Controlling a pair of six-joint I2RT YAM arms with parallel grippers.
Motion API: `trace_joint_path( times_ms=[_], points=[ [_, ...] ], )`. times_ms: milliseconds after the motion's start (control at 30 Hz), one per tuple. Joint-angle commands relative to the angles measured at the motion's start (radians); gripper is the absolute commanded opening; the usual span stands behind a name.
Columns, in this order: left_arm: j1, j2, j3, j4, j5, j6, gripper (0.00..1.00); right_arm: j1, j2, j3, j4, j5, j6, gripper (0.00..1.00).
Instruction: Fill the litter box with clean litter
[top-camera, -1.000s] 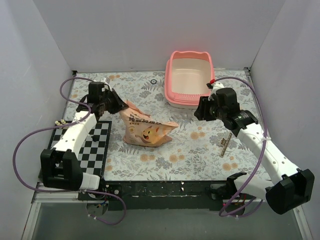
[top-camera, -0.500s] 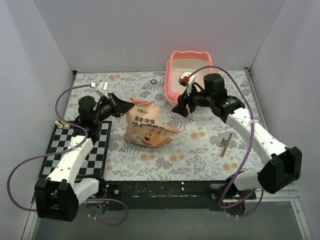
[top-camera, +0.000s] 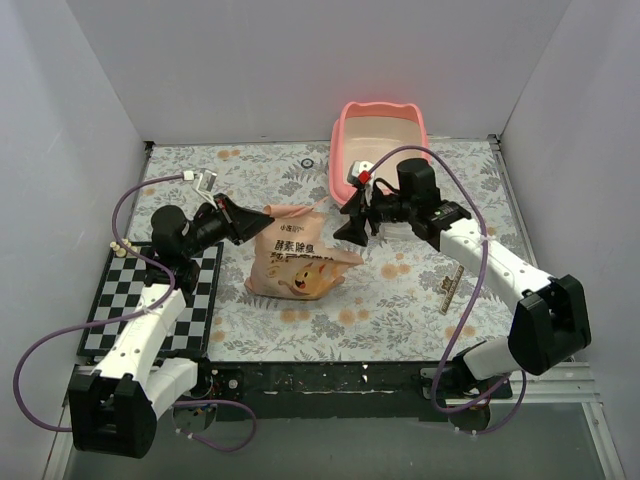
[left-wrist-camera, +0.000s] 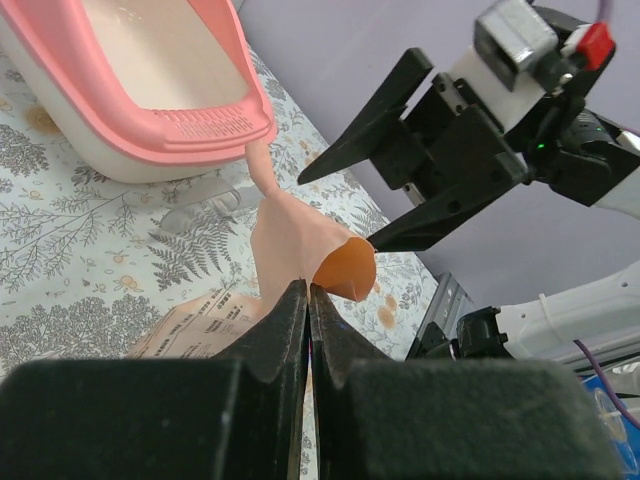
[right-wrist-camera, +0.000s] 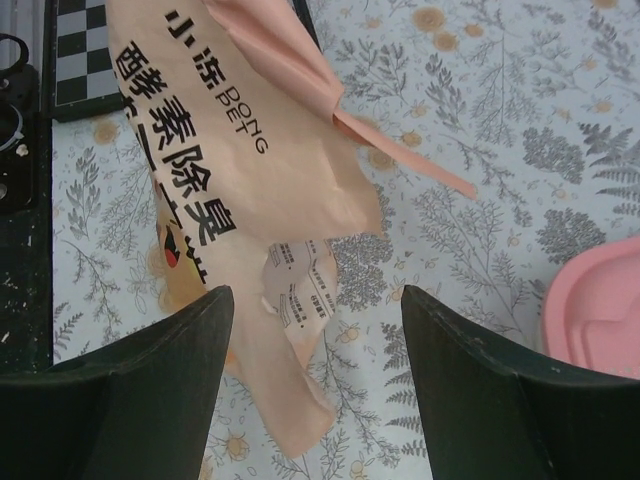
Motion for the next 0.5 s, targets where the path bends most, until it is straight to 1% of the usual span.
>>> trace_joint_path(
  times_ms=[0, 33, 200, 300, 467],
  points=[
    [-0.005, -0.066, 0.018, 0.154, 0.043, -0.025, 0.00, 0.001, 0.016, -0.055, 0.181, -0.050, 0.072, 0.76],
    [-0.007, -0.068, 0.011, 0.169, 0.047, -0.031, 0.00, 0.001, 0.019, -0.068, 0.220, -0.058, 0.082, 0.76],
    [-0.007, -0.063, -0.017, 0.220, 0.058, -0.063, 0.00, 0.001, 0.075, -0.069, 0.286, -0.130, 0.130, 0.76],
    [-0.012, -0.061, -0.003, 0.217, 0.066, -0.066, 0.00, 0.001, 0.100, -0.075, 0.352, -0.173, 0.162, 0.76],
    [-0.015, -0.061, 0.017, 0.214, 0.075, -0.064, 0.00, 0.001, 0.158, -0.061, 0.396, -0.208, 0.196, 0.76]
  ],
)
